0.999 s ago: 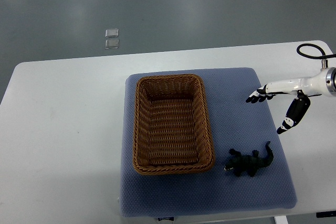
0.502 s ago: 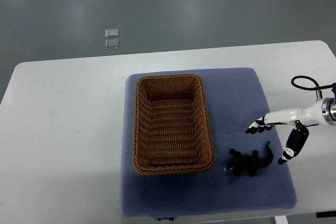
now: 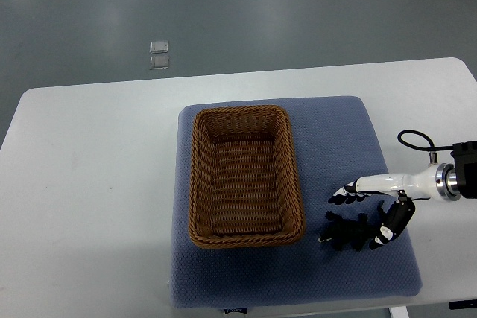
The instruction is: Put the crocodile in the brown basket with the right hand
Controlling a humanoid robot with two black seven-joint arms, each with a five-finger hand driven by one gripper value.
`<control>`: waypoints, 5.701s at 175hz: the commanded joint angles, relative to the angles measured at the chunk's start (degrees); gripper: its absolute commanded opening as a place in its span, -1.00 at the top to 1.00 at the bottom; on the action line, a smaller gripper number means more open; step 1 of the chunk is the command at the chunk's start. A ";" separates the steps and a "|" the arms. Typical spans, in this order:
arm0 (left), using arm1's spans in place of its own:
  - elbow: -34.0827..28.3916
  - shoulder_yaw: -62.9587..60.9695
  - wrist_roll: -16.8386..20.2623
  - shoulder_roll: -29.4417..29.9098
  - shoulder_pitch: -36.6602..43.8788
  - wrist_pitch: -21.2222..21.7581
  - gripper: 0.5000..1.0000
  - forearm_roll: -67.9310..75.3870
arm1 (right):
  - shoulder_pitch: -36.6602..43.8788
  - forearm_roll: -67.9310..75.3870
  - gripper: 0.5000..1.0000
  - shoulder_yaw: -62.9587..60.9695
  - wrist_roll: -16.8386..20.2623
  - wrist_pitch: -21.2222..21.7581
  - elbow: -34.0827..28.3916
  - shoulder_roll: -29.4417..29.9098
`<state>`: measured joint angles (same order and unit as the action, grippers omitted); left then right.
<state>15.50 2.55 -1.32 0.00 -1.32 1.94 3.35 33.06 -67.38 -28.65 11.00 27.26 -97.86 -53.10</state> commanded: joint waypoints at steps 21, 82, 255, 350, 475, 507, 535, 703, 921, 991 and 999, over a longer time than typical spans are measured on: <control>0.05 0.00 0.00 0.00 0.00 0.08 -1.00 -0.01 | -1.51 -1.18 -0.69 0.00 -0.10 -2.30 0.21 0.19; 0.05 0.00 0.00 0.00 0.00 0.08 -1.00 -0.01 | -3.97 -1.79 -0.66 -0.61 -0.10 -5.20 0.38 0.45; 0.05 0.09 0.00 0.00 0.00 0.17 -1.00 -0.01 | -6.69 -6.45 0.65 -0.70 -1.16 -8.10 2.49 3.44; 0.05 0.09 0.00 0.00 0.00 0.17 -1.00 -0.01 | -4.49 -5.93 0.67 -4.92 -1.42 -7.22 2.58 1.24; 0.05 -0.09 0.00 0.00 0.00 0.17 -1.00 -0.01 | 4.56 -3.99 0.63 -7.91 -1.86 -3.35 2.49 -2.62; 0.23 -0.09 0.00 0.00 0.00 0.17 -1.00 -0.01 | 10.71 -1.88 0.62 -7.38 -1.77 -2.91 3.28 -0.78; 0.40 -0.09 0.00 0.00 0.00 0.17 -1.00 -0.01 | 15.19 -1.79 0.61 -6.77 -1.59 -2.91 6.89 4.06; 0.40 0.00 0.00 0.00 0.00 -0.27 -1.00 -0.01 | 24.95 -2.76 0.57 5.18 -1.68 -2.47 30.00 34.11; 0.14 -0.09 0.00 0.00 0.00 -0.36 -1.00 -0.01 | 20.38 0.84 -0.64 -8.87 -2.12 -4.58 34.13 37.28; 0.14 -0.09 0.00 0.00 0.00 -0.36 -1.00 -0.01 | 7.28 29.75 -0.64 -37.08 -7.13 -10.46 36.59 43.34; 0.14 -0.09 0.00 0.00 0.00 -0.36 -1.00 -0.01 | 6.67 32.91 -0.64 -38.40 -8.36 -12.14 38.09 44.13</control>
<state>15.71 2.46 -1.33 0.00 -1.32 1.58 3.34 41.95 -42.45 -62.69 5.13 19.12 -62.25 -11.29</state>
